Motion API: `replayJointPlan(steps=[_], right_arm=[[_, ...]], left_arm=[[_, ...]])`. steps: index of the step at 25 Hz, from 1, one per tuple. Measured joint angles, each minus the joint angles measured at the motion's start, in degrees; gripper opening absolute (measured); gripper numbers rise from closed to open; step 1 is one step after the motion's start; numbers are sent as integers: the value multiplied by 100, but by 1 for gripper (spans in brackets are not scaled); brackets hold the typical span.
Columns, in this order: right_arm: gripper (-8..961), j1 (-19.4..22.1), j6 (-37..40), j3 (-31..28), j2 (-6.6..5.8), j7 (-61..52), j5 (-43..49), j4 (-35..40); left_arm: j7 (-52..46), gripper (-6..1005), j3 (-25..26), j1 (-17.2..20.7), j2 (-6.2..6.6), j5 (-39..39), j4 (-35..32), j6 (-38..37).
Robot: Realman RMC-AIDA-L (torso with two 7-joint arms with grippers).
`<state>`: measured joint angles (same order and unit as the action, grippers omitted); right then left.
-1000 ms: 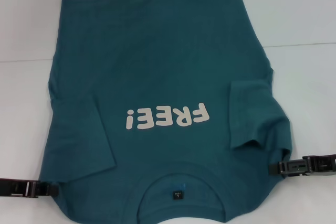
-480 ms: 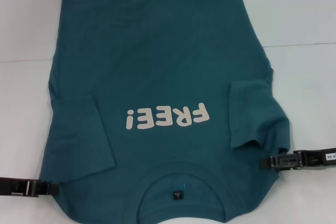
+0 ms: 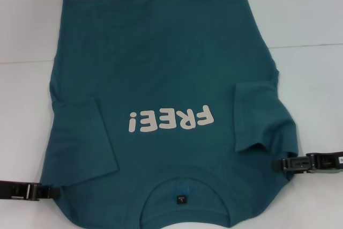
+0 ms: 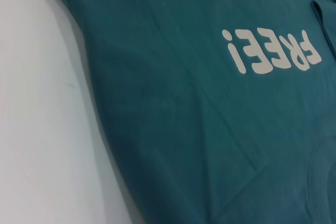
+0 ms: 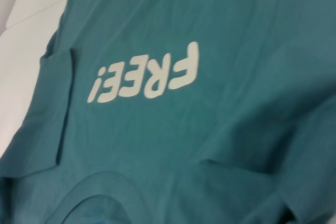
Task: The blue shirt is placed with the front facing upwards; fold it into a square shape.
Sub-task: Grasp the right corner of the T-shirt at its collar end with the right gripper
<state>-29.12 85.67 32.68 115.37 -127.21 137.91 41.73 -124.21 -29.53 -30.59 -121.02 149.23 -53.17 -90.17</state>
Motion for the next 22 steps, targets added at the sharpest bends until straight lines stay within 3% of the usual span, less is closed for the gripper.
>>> replayJointPlan(steps=[22], right_arm=[[933, 27, -684, -280, -84, 20, -19, 55]], left_arm=[[-6, 29, 0, -24, -9, 0, 0, 38]])
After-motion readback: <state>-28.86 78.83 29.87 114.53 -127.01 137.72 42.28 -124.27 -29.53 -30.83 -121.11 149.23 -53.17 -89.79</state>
